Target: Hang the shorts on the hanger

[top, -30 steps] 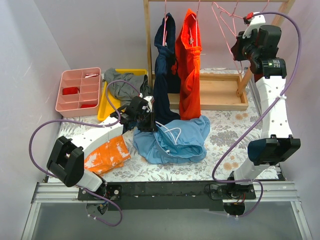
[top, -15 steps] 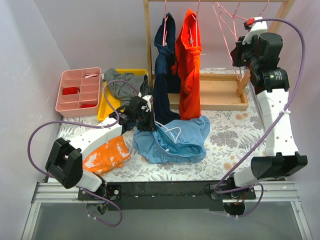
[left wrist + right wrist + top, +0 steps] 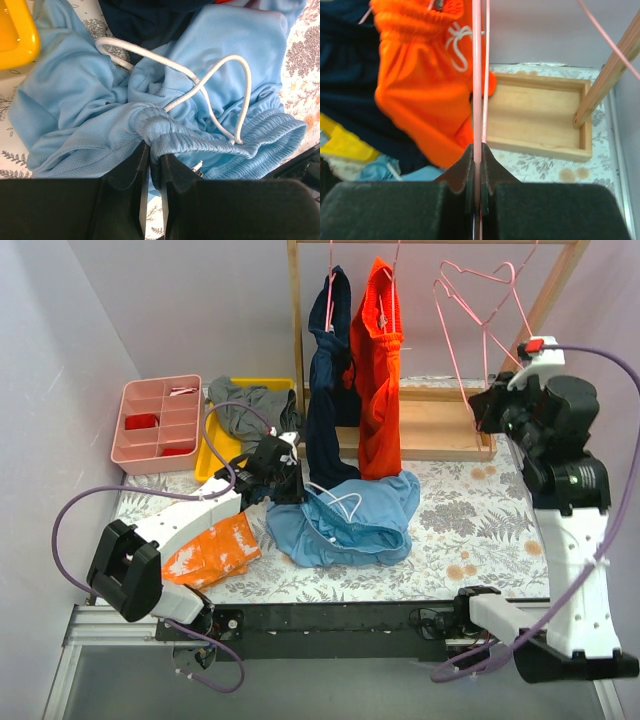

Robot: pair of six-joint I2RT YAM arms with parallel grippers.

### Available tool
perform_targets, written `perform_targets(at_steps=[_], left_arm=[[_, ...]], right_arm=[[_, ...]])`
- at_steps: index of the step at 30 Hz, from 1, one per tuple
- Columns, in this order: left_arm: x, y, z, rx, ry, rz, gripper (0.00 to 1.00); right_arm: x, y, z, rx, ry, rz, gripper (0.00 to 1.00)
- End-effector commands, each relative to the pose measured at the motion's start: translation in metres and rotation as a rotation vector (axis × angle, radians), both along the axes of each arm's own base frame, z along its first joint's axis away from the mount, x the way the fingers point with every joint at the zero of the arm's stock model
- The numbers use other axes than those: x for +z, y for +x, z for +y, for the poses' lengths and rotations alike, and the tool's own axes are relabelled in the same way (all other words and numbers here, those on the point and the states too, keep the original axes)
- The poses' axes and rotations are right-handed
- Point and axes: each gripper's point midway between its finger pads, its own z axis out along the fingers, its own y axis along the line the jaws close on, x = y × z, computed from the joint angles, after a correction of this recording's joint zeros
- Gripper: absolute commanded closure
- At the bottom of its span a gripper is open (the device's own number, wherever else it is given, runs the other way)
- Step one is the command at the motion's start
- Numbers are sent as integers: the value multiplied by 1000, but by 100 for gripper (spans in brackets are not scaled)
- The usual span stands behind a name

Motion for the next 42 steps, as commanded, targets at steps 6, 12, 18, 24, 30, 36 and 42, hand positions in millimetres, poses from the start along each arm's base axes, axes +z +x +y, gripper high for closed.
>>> perform_targets(at_steps=[6,12,18,24,30,36,42], left_arm=[[14,13,23,89,17,-38,96],[17,17,29,112,7,-37,97],[13,15,45,166,17,-28,97],[5,14,63,223,17,-10,97],[0,14,73,267,35,-5,97],[-3,14,81,281,66,-2,97],[-8,19,85,295,90,6,97]], right_arm=[[23,-112,40,260,135,-57,99],[18,-153,76,526,200,9,99],[-16,-162,103,704,260,171,99],[-52,-166,127,779,198,302,99],[-84,-171,140,781,98,372,99],[-132,-181,135,763,4,470,99],[-153,-193,124,754,-60,537,99]])
